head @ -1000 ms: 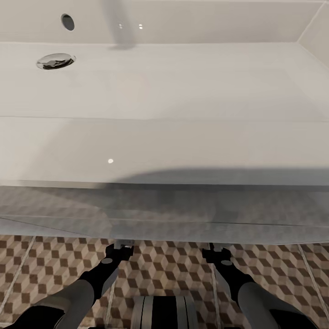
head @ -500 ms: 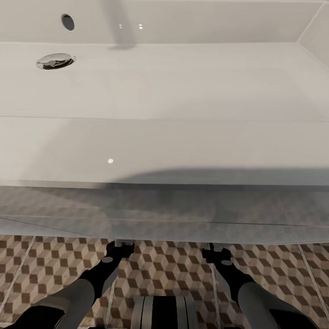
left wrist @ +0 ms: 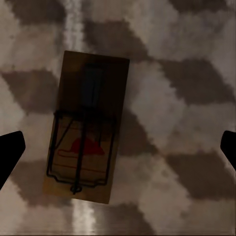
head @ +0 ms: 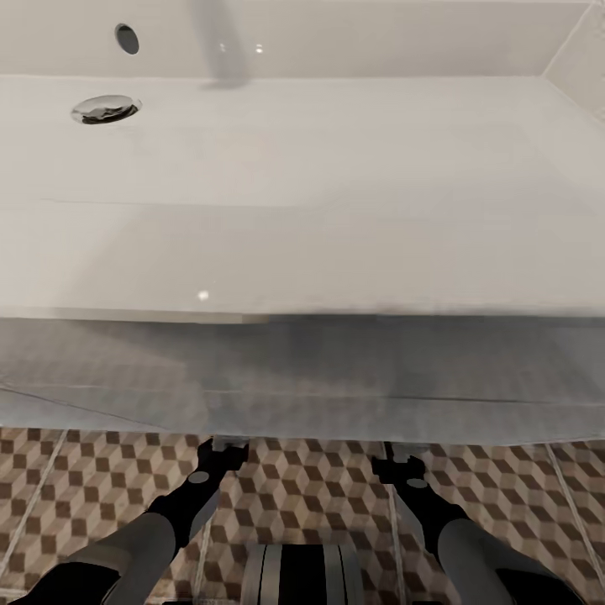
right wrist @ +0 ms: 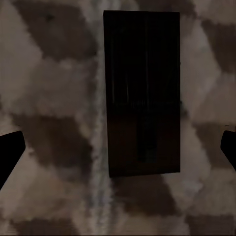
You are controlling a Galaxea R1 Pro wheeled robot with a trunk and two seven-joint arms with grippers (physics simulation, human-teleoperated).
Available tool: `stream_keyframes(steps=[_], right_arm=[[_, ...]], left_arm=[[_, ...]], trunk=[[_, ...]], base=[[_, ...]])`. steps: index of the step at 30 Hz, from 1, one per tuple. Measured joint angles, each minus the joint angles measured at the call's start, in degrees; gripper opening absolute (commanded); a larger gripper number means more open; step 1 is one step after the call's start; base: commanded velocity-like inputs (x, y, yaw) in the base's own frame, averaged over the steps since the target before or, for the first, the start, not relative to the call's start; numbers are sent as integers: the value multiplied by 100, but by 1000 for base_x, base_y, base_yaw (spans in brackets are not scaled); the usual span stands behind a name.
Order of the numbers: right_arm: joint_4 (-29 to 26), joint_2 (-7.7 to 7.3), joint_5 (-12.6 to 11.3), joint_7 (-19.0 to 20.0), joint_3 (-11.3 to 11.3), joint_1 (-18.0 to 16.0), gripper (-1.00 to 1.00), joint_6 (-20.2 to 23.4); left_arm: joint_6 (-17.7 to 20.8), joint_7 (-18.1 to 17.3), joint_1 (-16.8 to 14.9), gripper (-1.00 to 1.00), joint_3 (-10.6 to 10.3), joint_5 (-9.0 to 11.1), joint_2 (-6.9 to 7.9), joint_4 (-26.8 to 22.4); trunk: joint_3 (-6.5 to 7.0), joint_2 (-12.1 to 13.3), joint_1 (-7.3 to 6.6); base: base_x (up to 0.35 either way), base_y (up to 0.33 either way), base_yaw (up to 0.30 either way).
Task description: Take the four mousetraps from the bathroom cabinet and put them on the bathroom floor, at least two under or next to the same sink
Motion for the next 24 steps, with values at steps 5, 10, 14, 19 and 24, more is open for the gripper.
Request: stream_keyframes(steps=[5,10,14,19,24], right_arm=[[0,-1,3,0,0,0,100,0],[0,-1,6,-1,0,0,100,0],[0,-1,7,0,0,0,100,0],[0,2,7,0,0,0,100,0],[0,4,7,0,0,0,100,0]], left_arm=[[3,7,0,100,15,4,-2,3],[5,17,0,100,35,7,-8,4],[10,10,0,100,33,7,-7,8],[13,4,0,100,25,8,-4,11],[14,3,0,100,21,12,-3,12]], trunk=[[0,0,1],[0,0,2],[0,0,2],[0,0,2],[0,0,2]], base=[[-244,0,0],[-307,0,0],[-330,0,0],[-338,0,0],[-342,0,0]])
